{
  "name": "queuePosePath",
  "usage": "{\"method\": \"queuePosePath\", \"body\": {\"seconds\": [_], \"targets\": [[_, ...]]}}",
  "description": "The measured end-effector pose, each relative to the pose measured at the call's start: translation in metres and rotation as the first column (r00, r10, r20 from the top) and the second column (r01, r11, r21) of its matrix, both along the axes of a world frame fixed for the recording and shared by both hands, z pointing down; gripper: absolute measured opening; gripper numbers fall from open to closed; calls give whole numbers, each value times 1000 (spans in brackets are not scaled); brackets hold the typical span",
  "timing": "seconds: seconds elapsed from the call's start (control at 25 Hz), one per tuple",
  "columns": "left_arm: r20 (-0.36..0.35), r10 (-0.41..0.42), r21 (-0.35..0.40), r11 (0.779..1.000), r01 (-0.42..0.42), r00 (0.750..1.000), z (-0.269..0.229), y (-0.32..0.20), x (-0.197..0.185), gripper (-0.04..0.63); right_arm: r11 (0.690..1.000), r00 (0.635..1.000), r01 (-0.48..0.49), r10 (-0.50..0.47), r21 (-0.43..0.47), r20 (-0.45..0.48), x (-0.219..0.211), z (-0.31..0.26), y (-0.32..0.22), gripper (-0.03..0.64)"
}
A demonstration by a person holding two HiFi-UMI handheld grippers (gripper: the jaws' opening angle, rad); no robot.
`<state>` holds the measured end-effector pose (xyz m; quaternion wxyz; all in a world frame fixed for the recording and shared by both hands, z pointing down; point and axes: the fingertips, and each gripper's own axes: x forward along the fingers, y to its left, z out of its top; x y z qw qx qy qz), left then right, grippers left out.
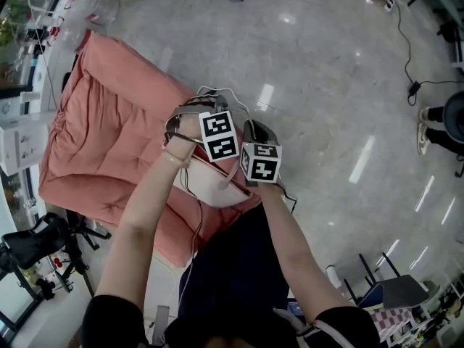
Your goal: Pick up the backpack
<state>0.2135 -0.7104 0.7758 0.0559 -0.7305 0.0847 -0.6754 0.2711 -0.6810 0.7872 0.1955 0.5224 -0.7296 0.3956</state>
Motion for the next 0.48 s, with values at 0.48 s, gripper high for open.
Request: {"method": "queuePosePath", "body": {"seconds": [0.48], "targets": [[-284,-180,156,960,231,942,-58,24,-21,41,974,993,25,2,224,-119,-17,-67,27,43]]}}
